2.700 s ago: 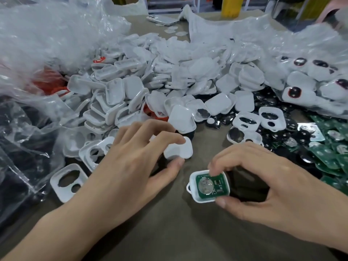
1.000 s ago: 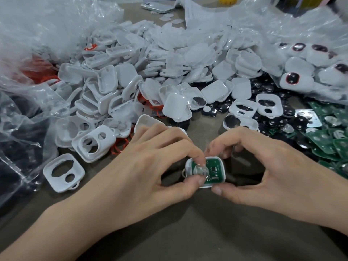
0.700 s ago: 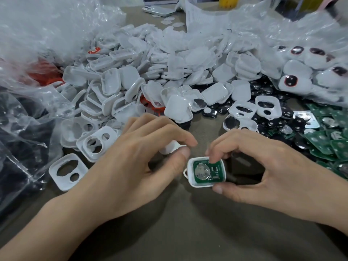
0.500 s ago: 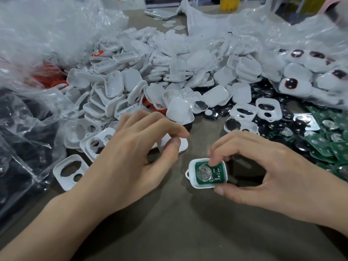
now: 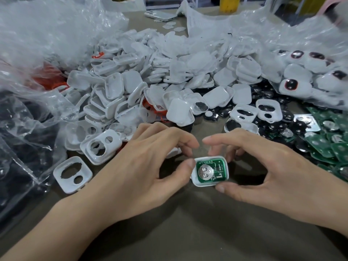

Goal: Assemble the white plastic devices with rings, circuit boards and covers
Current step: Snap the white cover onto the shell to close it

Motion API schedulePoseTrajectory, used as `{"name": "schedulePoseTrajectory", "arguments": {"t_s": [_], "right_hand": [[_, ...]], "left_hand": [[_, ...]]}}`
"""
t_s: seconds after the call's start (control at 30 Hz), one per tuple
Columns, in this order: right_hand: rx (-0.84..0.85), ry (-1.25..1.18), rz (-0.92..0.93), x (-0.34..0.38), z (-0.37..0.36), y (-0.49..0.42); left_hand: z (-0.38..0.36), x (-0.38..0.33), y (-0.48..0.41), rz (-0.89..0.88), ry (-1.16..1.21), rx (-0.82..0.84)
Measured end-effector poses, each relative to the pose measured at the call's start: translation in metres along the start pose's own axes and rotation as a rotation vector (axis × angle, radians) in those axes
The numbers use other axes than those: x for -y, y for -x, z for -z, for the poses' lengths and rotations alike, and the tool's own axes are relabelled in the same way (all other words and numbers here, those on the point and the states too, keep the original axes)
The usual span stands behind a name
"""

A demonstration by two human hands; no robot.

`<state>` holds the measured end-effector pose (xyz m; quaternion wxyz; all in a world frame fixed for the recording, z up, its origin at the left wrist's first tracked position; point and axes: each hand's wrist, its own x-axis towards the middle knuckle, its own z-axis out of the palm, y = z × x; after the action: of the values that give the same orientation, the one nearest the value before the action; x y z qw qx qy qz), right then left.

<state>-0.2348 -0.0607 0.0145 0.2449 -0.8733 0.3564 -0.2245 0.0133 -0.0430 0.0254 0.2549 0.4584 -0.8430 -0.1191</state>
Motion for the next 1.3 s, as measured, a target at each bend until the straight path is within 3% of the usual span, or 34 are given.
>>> {"name": "schedulePoseTrajectory", "arguments": {"t_s": [0.3,1.3], "right_hand": [[0.013,0.003,-0.002,-0.0001,0.0001,-0.0011],[0.010,-0.005,-0.039,0.0018,-0.0001,-0.0015]], "left_hand": [[-0.0005,0.0000,-0.0010,-0.110,0.014,0.054],[-0.0073,0.0041,-0.0031,-0.135,-0.048,0.085]]}}
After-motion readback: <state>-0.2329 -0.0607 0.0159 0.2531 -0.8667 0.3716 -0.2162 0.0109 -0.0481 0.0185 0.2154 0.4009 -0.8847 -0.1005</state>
